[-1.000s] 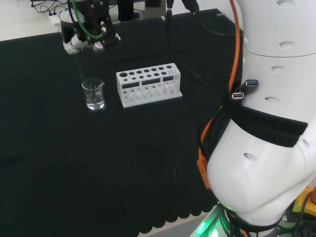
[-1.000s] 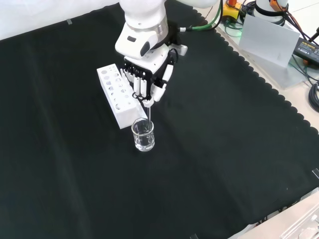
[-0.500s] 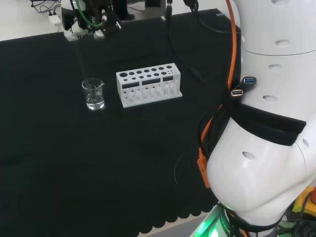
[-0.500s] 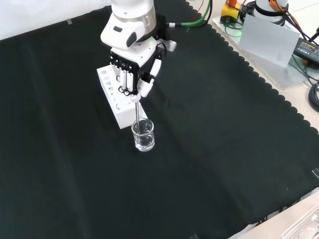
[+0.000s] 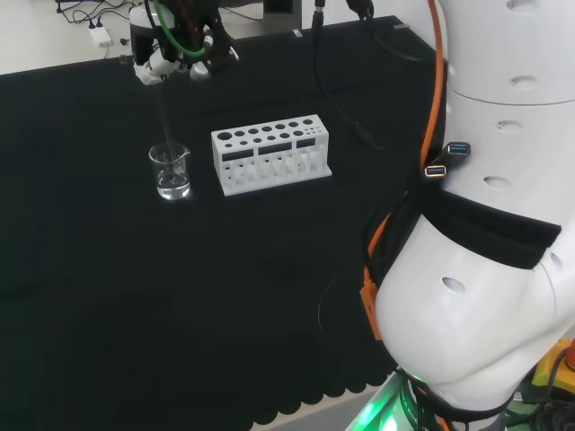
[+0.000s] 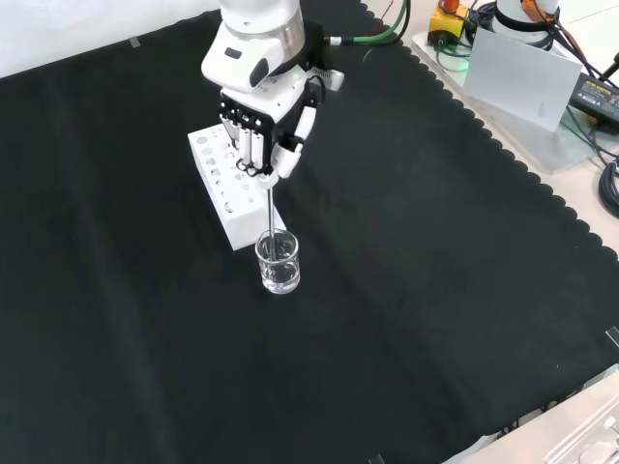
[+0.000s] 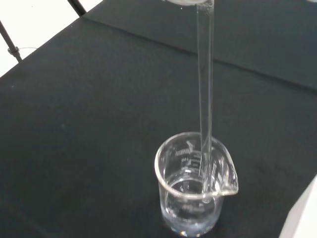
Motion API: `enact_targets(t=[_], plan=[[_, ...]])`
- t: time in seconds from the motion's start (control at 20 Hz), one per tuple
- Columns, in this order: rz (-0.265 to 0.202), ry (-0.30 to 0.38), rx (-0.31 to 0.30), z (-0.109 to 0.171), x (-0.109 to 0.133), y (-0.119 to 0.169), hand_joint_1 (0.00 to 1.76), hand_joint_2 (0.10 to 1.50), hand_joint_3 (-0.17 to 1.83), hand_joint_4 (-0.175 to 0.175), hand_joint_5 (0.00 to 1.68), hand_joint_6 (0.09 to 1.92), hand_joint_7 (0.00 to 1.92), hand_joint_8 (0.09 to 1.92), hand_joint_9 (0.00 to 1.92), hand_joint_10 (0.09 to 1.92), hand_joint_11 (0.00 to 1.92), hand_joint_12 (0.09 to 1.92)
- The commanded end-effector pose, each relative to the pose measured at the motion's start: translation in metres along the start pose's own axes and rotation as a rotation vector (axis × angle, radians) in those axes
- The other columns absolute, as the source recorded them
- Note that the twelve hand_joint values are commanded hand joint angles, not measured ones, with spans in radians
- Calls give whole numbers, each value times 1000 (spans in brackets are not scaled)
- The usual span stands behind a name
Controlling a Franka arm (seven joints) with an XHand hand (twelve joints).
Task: Stir in the beaker to the left of the white test tube rack with the glass rod.
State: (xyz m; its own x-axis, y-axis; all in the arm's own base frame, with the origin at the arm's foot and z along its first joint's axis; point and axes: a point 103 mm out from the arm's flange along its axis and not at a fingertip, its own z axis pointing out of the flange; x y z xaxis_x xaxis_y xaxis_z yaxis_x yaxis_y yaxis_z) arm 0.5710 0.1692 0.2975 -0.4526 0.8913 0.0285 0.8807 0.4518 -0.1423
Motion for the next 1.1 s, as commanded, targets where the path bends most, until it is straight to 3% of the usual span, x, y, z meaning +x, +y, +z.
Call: enact_targets(t=[0.05,0.45,1.1], plan=[[0,-6,12,0,-1,-10,1310,1102,-163,-175,1220,331,1214,934,1626,791,1641,625],[-14,4,-47,-10,22,-16,1310,1107,-175,-175,1233,308,1216,933,1635,781,1642,623],[-22,-15,-40,-11,32,-26,1311,1106,-175,-175,1243,289,1214,938,1638,770,1644,621]])
